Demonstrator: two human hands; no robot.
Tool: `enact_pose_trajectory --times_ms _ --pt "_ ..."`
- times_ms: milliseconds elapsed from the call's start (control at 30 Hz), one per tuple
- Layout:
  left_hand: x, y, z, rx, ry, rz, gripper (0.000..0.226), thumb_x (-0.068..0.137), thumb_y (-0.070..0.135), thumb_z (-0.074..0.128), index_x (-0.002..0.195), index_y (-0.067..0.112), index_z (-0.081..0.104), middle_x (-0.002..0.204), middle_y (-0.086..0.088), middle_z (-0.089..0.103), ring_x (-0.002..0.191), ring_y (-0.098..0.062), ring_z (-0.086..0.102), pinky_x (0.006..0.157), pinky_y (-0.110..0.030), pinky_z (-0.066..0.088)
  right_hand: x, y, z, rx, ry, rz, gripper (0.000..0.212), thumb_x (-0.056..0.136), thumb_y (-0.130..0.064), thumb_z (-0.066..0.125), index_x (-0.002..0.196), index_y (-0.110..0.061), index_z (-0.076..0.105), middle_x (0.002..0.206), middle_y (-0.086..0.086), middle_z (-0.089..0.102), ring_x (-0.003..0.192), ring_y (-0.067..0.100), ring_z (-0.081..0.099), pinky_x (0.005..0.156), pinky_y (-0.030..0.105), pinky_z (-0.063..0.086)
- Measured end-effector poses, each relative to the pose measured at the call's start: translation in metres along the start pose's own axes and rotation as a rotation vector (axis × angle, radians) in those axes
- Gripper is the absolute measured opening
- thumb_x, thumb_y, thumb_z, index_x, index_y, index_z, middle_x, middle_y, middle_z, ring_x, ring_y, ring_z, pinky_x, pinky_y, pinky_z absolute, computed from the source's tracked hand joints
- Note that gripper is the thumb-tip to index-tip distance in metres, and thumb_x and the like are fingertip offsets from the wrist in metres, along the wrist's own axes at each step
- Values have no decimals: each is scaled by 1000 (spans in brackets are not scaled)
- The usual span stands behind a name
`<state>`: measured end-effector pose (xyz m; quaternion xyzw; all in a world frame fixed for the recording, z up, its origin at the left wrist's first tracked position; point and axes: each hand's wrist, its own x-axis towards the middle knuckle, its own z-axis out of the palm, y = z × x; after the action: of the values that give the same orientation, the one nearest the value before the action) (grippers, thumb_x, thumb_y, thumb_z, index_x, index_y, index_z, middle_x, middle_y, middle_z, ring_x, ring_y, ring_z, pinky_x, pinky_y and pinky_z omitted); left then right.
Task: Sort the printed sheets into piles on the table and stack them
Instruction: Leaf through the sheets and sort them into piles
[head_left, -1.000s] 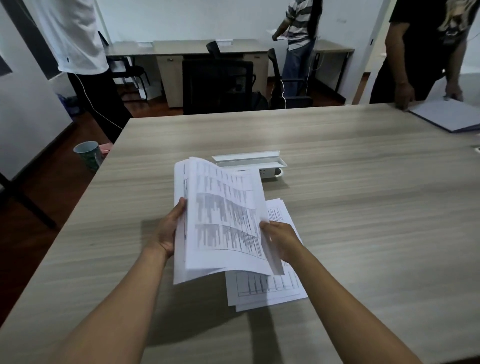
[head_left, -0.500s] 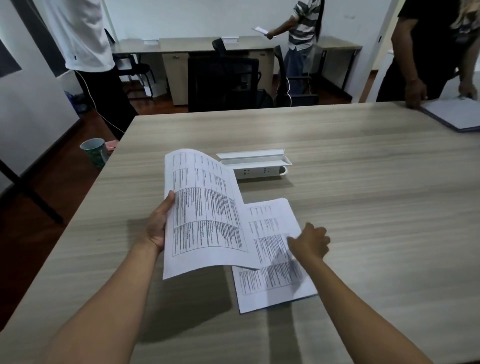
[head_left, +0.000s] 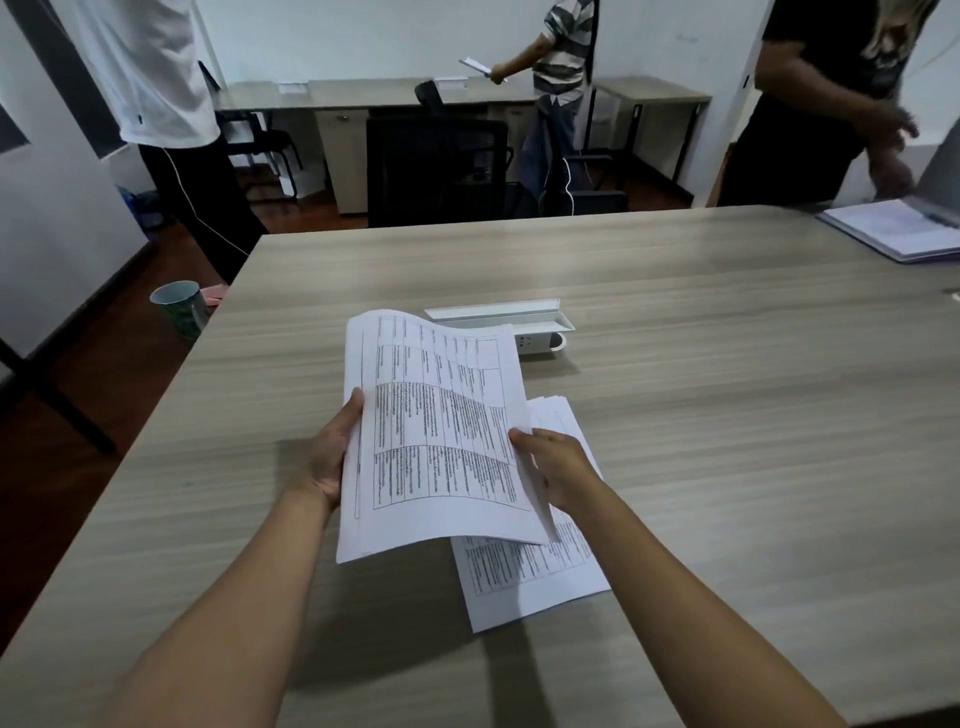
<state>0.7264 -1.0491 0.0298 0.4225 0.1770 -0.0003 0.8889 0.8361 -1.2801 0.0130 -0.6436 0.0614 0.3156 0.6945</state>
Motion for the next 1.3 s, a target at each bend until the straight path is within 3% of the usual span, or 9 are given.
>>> enact_pose_trajectory --times_ms 133,267,433,567,633,767,900,1000,1300 --pt "-3 2 -4 -7 15 50 52 100 42 33 97 15 77 94 -12 75 81 -28 73 62 -42 60 3 8 -20 -328 183 -75 18 83 -11 65 89 4 73 77 7 64 64 16 56 58 24 43" --pt "-11 8 -16 -30 9 42 48 100 42 33 111 11 67 96 -16 74 82 -32 73 60 -45 60 3 26 -52 -519 387 -45 21 80 -5 62 86 12 71 81 26 69 73 34 66 70 43 55" --pt "-15 12 -24 -38 -15 48 46 100 43 30 117 11 59 95 -15 73 81 -32 73 60 -45 60 1 29 -68 -653 439 -3 12 83 -10 61 81 0 68 86 17 69 72 25 59 54 21 41" --pt "-11 7 -15 -38 -19 39 46 100 43 31 120 11 58 97 -15 73 82 -32 73 60 -45 60 -6 22 -41 -981 611 -222 48 84 -28 67 124 -5 53 126 18 50 114 35 50 87 36 45" --pt "-7 2 -8 -40 -31 17 48 100 43 30 117 11 60 96 -15 73 82 -32 73 60 -45 60 -7 14 -19 -794 406 -265 38 90 -33 59 118 -7 57 114 13 57 105 30 56 82 33 46" --pt "-2 -3 0 -37 -66 11 51 101 42 28 113 11 67 101 -16 73 88 -33 72 65 -45 60 -10 4 12 -241 -96 100 46 83 -50 63 102 -9 61 100 10 62 96 27 60 81 35 49" --pt "-1 -3 -1 -45 -65 20 51 100 44 29 118 10 63 103 -17 72 89 -33 72 65 -46 60 -7 11 13 -152 22 -62 26 75 -32 79 62 -15 64 69 1 64 63 17 58 61 26 45" --pt "-2 0 -3 -12 -48 31 52 98 46 32 114 12 67 100 -14 73 86 -31 72 65 -44 60 -4 8 7 -163 36 -97 34 81 -31 72 81 3 69 72 9 59 68 20 53 64 28 43" --pt "-7 5 -13 -60 -2 59 49 101 41 31 113 10 67 103 -15 72 90 -32 71 70 -46 60 9 17 -32 -516 321 -48 12 75 -4 61 65 -4 67 66 8 59 60 22 55 55 22 41"
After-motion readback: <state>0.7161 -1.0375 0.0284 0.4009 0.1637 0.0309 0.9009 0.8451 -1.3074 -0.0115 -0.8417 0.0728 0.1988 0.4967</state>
